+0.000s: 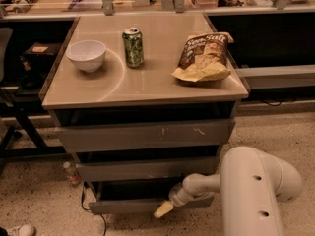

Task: Open bottom drawer

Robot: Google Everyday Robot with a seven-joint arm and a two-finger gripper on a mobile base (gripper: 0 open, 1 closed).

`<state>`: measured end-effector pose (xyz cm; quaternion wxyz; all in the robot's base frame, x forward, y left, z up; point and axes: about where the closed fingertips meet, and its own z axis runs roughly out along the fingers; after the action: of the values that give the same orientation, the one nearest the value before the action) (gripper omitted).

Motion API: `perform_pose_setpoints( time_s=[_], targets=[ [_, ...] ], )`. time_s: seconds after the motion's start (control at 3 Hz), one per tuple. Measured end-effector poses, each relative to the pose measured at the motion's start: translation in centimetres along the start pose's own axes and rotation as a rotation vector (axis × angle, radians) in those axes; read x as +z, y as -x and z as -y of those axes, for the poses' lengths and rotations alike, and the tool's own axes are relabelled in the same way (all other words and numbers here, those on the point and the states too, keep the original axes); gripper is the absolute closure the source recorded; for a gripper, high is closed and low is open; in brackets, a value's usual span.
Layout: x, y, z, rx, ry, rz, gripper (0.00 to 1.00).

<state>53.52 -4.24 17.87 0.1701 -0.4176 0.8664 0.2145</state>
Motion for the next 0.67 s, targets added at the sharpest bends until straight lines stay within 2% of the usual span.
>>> perform_pose_setpoints(
  time_s=[0.33, 0.67],
  targets=[
    [0.0, 0.0, 0.0, 0.0, 0.0, 0.0, 0.0],
    [-0.5, -2.0, -1.6, 0.018, 0.02, -0.029, 0.0]
  ],
)
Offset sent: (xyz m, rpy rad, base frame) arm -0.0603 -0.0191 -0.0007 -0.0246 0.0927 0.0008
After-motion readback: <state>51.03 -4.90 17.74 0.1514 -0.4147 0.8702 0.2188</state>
